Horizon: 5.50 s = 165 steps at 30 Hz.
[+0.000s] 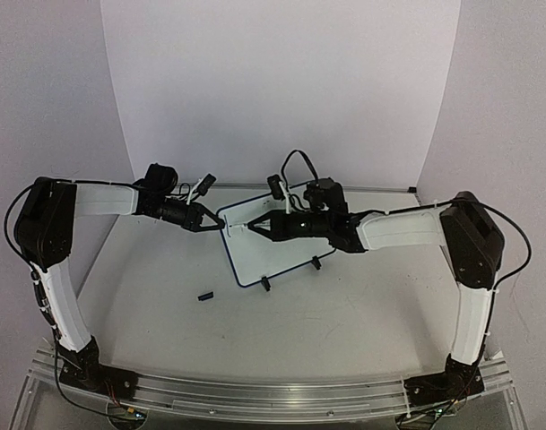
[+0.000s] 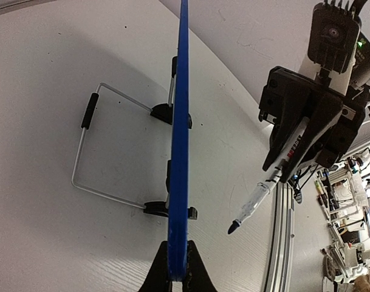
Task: Write a sentence on the whiteboard
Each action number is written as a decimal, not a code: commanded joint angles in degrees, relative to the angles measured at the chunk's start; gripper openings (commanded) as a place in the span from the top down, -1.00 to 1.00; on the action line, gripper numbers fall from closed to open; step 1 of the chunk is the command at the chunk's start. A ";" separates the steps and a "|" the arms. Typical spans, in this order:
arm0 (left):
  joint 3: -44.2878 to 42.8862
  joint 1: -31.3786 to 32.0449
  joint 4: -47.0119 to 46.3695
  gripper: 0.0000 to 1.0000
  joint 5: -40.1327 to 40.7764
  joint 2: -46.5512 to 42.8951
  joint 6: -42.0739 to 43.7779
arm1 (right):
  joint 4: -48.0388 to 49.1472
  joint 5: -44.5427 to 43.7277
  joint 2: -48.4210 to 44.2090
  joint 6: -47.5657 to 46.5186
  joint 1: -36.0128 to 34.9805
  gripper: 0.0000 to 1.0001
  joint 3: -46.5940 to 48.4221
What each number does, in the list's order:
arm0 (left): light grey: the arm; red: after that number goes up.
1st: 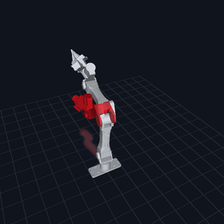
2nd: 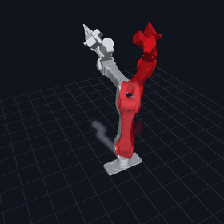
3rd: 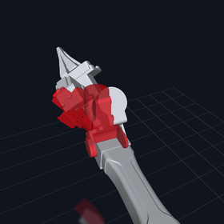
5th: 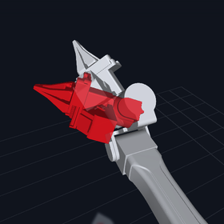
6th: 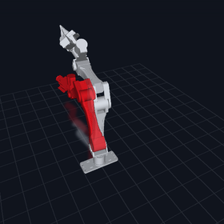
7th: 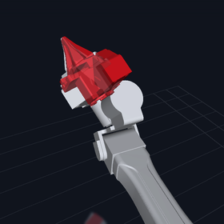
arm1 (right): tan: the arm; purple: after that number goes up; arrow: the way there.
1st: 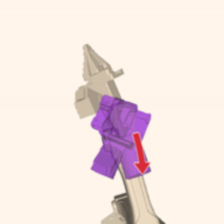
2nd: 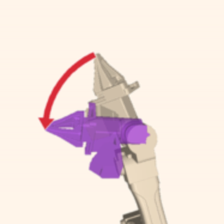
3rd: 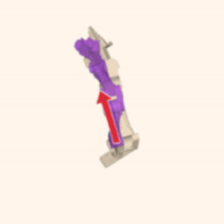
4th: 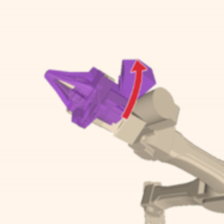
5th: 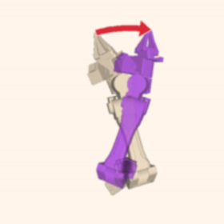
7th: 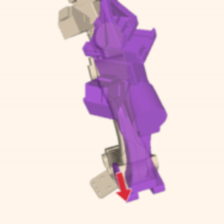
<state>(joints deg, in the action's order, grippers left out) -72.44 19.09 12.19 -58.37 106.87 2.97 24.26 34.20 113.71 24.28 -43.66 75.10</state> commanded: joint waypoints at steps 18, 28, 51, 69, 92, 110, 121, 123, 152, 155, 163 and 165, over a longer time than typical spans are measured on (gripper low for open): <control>-1.56 0.24 3.00 1.00 1.91 -1.75 2.47 | -1.50 -2.32 2.89 -0.97 -0.81 1.00 6.28; -1.56 0.34 3.02 1.00 1.93 -1.84 2.48 | -2.17 -4.21 4.17 -0.83 -0.81 1.00 6.77; -1.58 0.34 3.11 1.00 1.99 -1.85 2.60 | -2.07 -12.08 -0.08 -1.21 -0.81 1.00 2.35; -1.65 0.33 3.34 1.00 2.07 -1.94 2.86 | -0.08 -9.12 -4.37 -1.17 -0.81 1.00 0.00; -1.74 0.43 3.55 1.00 2.19 -2.20 2.94 | 0.26 -7.74 1.39 -0.19 -0.65 1.00 6.82; -1.77 0.60 3.81 1.00 2.27 -2.28 3.20 | -0.26 -9.77 1.61 0.03 -0.28 1.00 4.11; -1.83 0.59 3.91 1.00 2.47 -2.30 3.39 | -0.30 -9.19 -0.07 0.40 -0.24 1.00 -0.44; -1.82 0.60 3.99 1.00 2.47 -2.29 3.44 | -0.26 -9.15 -0.46 0.57 -0.24 1.00 -1.27; -1.93 0.75 4.24 1.00 2.63 -2.37 3.66 | 2.90 -5.94 -2.29 2.61 1.71 1.00 -1.25; -1.90 0.77 4.22 1.00 2.58 -2.34 3.72 | 2.90 -5.98 -1.54 2.62 1.89 1.00 -0.45; -1.92 0.89 4.30 1.00 2.64 -2.23 3.81 | 2.81 -5.31 0.45 2.57 2.00 1.00 1.80; -1.93 0.92 4.41 1.00 2.69 -2.26 3.94 | 2.78 -5.14 0.86 2.59 2.00 1.00 2.13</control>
<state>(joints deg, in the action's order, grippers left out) -72.79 19.57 14.04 -57.87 106.34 4.51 25.65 28.52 112.77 26.68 -41.87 74.76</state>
